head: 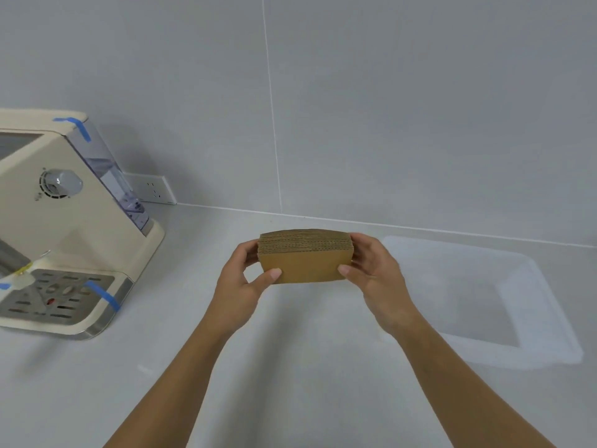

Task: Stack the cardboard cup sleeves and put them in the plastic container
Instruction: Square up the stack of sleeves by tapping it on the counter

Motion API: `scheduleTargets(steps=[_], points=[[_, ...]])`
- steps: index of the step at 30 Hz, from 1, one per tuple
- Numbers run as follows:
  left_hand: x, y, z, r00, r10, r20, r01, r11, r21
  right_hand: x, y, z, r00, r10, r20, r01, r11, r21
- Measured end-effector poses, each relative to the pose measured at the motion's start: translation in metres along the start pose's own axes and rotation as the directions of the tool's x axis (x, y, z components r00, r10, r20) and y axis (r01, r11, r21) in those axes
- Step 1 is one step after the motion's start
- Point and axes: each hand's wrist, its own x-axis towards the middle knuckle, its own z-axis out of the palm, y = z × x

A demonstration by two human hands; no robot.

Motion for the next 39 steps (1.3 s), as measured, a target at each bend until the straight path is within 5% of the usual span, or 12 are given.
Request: scheduleTargets(steps=[7, 16, 30, 39], points=[[0.014, 0.045, 0.059, 0.994, 0.053, 0.092, -0.048, 0.997, -0.056, -0.011, -0.03, -0.063, 0.989, -0.051, -0.137, 0.053, 0.999, 0.01], [0.015, 0.06, 0.143, 0.958, 0.017, 0.285, -0.011, 1.0, -0.022, -0.04, -0.029, -0.142, 0.946, 0.052, -0.32, -0.056, 0.998, -0.003], [0.032, 0.054, 0.209, 0.829, -0.407, 0.384, 0.383, 0.913, 0.14, -0.029, 0.007, -0.199, 0.852, 0.406, -0.331, -0.396, 0.913, 0.102], [0.054, 0.025, 0.245, 0.71, -0.649, 0.274, 0.639, 0.757, 0.138, 0.001, 0.027, -0.203, 0.732, 0.583, -0.353, -0.588, 0.802, 0.105]])
